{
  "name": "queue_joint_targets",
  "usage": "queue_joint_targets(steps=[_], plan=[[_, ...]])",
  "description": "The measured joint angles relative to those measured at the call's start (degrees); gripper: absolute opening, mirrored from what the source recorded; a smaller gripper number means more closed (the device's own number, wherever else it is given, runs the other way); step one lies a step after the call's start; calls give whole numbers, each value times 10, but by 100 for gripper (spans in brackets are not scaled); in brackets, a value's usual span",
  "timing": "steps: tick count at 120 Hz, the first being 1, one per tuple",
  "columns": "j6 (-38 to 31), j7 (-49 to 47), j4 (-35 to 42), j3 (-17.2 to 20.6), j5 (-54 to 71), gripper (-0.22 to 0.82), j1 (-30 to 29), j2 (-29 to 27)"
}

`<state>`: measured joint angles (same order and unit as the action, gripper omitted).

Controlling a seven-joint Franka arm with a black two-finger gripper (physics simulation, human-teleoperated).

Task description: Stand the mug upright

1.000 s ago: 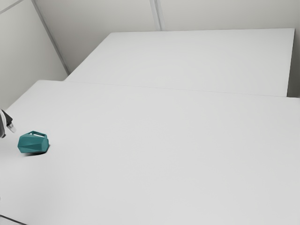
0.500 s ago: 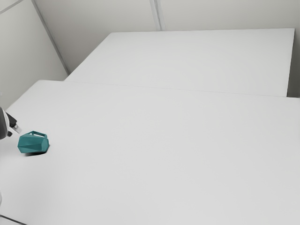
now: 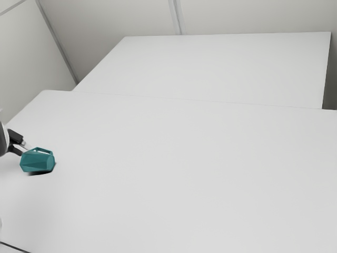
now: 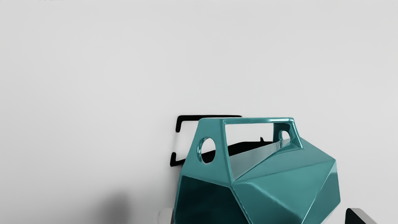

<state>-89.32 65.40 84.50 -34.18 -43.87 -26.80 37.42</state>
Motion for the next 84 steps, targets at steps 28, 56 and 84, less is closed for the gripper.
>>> queue_joint_targets(steps=[28,56,84], plan=[[21,-15,7,-1,-19,60,1,-1],[22,-35,56,-2,-10,60,3,-41],[9,-47,81,-1,-8,60,1,-44]])
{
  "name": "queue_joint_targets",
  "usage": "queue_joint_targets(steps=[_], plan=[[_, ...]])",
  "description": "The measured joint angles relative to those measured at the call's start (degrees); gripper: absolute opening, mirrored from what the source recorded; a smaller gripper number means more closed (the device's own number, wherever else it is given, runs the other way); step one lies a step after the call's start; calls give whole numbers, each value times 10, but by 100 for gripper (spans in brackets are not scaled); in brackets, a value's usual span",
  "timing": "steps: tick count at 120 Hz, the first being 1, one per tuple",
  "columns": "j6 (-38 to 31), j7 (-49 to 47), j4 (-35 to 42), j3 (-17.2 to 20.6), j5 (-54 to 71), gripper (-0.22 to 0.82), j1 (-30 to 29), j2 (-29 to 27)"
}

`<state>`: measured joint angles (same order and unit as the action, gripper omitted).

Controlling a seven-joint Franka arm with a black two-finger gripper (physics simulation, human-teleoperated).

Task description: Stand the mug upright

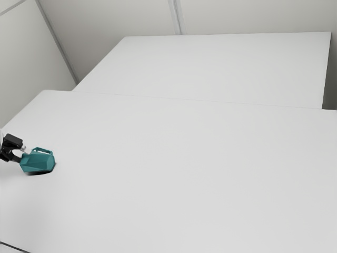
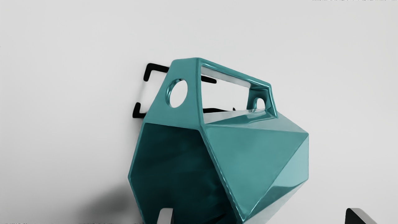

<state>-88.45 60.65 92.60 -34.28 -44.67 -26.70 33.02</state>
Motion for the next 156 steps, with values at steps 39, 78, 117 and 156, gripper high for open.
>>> queue_joint_targets(steps=[39,78,117,156], plan=[[-8,-10,-8,5,-13,60,-1,9],[-2,-15,-2,6,-62,60,-1,14],[9,-19,33,5,-90,60,-1,-4],[9,-21,57,5,-86,60,-8,-15]])
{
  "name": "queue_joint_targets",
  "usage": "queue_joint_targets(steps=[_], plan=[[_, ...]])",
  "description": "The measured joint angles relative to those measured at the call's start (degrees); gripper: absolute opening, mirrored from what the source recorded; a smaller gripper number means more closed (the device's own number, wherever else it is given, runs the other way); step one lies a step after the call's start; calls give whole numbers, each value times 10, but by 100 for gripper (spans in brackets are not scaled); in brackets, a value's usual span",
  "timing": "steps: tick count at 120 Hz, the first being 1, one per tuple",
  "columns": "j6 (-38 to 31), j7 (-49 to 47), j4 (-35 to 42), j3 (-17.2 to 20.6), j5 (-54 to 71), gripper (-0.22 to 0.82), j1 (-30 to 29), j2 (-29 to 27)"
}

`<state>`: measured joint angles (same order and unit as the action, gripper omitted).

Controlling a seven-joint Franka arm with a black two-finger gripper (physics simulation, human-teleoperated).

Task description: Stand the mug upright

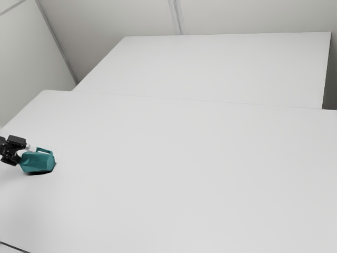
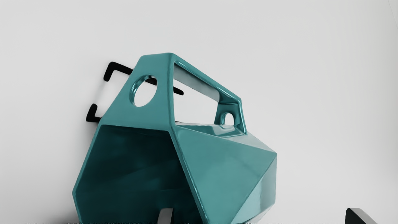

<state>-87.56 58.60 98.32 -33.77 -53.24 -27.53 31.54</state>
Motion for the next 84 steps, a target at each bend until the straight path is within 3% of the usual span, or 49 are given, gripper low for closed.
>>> queue_joint_targets(steps=[84], plan=[[0,0,10,0,0,60,-20,-10]])
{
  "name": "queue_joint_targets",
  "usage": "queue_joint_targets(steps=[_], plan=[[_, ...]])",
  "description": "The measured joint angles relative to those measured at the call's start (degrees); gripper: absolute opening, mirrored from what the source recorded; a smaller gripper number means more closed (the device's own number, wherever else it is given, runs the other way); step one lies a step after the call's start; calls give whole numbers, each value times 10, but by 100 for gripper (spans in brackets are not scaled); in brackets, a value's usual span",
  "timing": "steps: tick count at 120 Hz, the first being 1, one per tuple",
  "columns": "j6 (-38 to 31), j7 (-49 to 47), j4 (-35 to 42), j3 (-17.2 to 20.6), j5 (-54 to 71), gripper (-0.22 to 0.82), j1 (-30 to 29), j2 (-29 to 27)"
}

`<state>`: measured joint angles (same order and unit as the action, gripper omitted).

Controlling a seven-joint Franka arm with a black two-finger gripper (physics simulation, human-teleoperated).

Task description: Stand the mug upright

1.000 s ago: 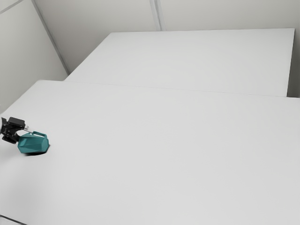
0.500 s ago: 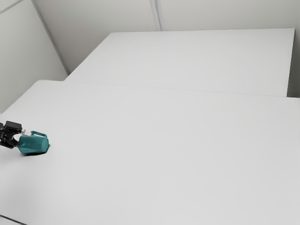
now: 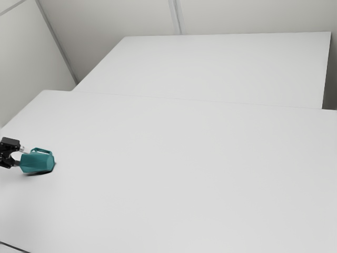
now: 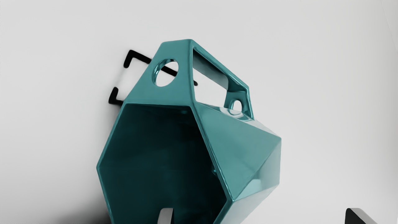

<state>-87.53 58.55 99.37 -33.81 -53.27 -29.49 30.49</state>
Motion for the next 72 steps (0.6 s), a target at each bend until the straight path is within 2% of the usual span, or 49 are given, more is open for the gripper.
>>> queue_joint_targets(steps=[72], plan=[[-4,0,-27,9,-3,60,0,22]])
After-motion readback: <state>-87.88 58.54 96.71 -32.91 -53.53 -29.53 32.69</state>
